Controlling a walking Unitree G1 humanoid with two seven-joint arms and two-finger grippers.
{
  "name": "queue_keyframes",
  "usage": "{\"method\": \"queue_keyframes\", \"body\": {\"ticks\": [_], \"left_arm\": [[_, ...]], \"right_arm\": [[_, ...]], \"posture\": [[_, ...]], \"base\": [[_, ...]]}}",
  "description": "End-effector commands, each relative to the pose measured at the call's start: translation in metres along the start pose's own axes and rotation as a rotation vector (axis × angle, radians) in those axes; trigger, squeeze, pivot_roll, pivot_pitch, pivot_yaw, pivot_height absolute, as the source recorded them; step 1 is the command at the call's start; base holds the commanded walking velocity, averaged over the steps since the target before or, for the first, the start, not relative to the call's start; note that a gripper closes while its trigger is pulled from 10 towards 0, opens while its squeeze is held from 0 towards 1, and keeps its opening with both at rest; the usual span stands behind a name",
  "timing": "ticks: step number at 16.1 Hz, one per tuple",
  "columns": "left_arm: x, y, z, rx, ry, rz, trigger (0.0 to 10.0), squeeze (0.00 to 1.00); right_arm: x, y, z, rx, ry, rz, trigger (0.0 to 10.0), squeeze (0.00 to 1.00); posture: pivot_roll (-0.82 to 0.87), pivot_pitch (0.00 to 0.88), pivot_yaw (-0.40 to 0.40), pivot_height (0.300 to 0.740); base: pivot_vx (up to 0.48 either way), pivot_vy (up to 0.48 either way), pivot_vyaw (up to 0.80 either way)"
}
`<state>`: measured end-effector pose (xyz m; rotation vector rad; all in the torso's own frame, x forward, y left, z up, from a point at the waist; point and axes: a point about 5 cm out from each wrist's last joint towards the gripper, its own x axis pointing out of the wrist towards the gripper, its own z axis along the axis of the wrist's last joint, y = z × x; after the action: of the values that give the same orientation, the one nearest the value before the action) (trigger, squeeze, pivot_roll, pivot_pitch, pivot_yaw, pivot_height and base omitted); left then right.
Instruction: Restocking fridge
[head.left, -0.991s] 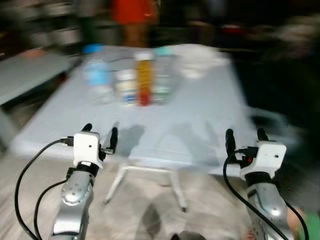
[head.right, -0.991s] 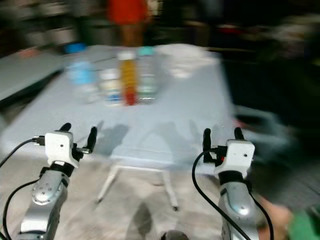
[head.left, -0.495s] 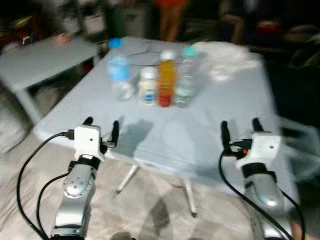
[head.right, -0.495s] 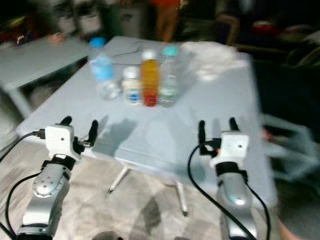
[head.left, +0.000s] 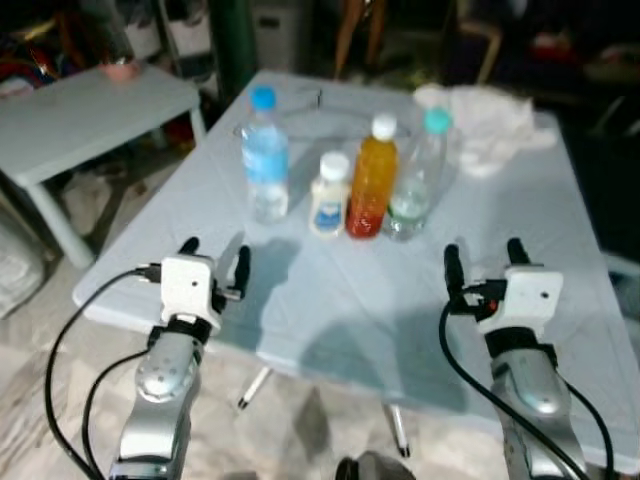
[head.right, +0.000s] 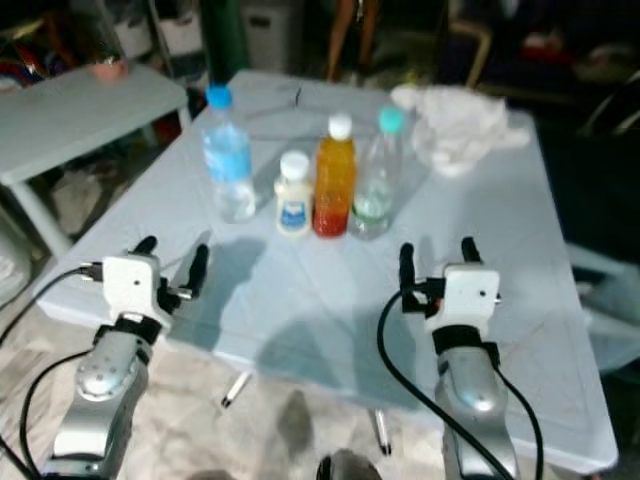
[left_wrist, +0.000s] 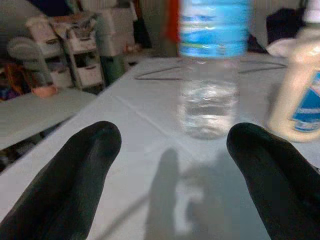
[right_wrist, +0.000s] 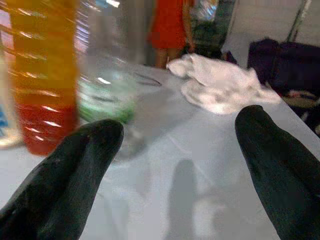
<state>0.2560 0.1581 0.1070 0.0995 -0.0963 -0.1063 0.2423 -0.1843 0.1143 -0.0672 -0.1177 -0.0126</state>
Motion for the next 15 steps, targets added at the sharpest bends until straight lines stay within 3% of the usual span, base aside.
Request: {"method": "queue_keyframes", "body": {"ticks": [1,4,5,7,10,15], "left_arm": [[-0.005,0.002,-0.003,0.011,0.019,0.011,10.0,0.00],[-0.011,0.003,-0.002,0.020,0.031,-0.001,10.0,0.00],[-0.013,0.005,-0.002,0.024,0.037,0.000,10.0,0.00],[-0.014,0.008,-0.002,0.039,0.040,-0.006,10.0,0.00],[-0.009,0.010,0.006,0.042,0.023,0.000,10.0,0.00],[-0.013,0.011,0.006,0.045,0.033,-0.002,10.0,0.00]], "right_arm": [[0.001,0.003,0.001,-0.001,-0.003,0.017,10.0,0.00],[0.004,0.006,0.004,0.003,-0.013,0.045,10.0,0.00],[0.010,0.010,0.010,-0.052,-0.041,0.088,10.0,0.00],[0.033,0.012,0.033,-0.017,-0.116,0.111,10.0,0.00],[0.049,0.012,0.051,-0.029,-0.176,0.151,10.0,0.00],[0.047,0.008,0.049,-0.025,-0.172,0.122,10.0,0.00]], "posture": [[-0.01,0.069,-0.032,0.740],[0.01,0.089,-0.028,0.740],[0.01,0.093,-0.021,0.740],[0.01,0.094,-0.011,0.740],[0.03,0.098,-0.007,0.740],[0.03,0.104,0.000,0.740]], "base": [[0.000,0.000,0.00],[0.000,0.000,0.00],[0.000,0.000,0.00],[0.000,0.000,0.00],[0.000,0.000,0.00],[0.000,0.000,0.00]]}}
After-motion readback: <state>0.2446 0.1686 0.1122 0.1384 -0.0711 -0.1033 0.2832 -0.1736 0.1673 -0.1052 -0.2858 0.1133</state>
